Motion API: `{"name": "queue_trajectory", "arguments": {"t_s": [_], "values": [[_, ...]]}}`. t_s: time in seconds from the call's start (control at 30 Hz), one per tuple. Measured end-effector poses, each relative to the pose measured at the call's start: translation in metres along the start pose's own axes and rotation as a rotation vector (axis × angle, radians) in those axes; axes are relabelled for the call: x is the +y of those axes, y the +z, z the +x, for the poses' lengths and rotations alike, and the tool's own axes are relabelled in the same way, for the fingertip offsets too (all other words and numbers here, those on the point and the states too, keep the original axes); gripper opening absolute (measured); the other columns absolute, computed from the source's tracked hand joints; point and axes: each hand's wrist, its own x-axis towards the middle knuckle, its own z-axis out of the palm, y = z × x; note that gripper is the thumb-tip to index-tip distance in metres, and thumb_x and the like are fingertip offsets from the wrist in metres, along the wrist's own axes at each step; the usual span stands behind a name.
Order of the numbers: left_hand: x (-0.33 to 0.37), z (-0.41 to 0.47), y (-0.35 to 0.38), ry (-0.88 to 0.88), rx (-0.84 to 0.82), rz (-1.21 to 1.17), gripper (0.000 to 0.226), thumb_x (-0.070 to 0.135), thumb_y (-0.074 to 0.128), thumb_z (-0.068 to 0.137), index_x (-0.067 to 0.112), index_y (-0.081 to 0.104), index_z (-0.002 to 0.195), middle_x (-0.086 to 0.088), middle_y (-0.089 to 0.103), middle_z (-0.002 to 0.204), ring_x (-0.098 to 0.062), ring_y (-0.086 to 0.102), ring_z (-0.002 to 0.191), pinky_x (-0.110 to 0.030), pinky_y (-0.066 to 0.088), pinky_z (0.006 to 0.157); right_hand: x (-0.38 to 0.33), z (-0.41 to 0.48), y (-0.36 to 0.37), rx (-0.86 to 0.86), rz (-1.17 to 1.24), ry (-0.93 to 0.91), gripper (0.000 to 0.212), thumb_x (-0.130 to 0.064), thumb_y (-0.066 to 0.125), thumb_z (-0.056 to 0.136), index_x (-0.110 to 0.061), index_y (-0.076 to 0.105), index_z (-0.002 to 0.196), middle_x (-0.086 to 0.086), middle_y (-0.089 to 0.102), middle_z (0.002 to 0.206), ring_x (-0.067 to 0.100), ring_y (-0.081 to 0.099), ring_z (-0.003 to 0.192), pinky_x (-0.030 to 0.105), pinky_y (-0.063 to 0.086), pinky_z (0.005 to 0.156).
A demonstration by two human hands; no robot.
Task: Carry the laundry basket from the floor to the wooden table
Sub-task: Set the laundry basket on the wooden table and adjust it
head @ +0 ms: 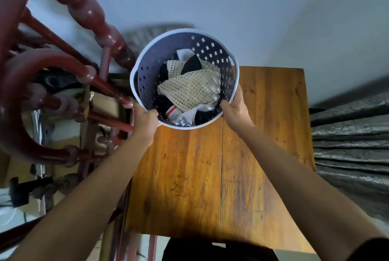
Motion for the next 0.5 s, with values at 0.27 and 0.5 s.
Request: {"name": "queue_trajectory", "arguments": {"t_s": [0.27,0.5], "values": [[0.011,0.040,0.001,-0.086,0.054,0.035,0.060,0.004,0.042,0.082,0.022,0.033,0.138,-0.002,0.049,0.122,-0.028,0.055,0.113,-0.056,0.051,0.098,-0.015,0.036,0.017,-0.057,-0.060,0.040,0.067,-0.039,0.055,0.099,-0.032,0.025,0.158,-0.003,0.064,0.129,0.028,0.067,0.115,0.045,0.059,0.091],[0.011,0.012,0.004,0.142,0.100,0.266,0.072,0.014,0.049,0.094,0.010,0.012,0.155,-0.018,0.028,0.161,-0.033,0.036,0.143,-0.030,0.026,0.115,-0.016,0.032,0.017,-0.047,-0.298,-0.049,0.098,-0.063,0.051,0.094,-0.033,-0.011,0.164,0.008,0.021,0.173,0.035,0.052,0.142,0.050,0.058,0.097]]}}
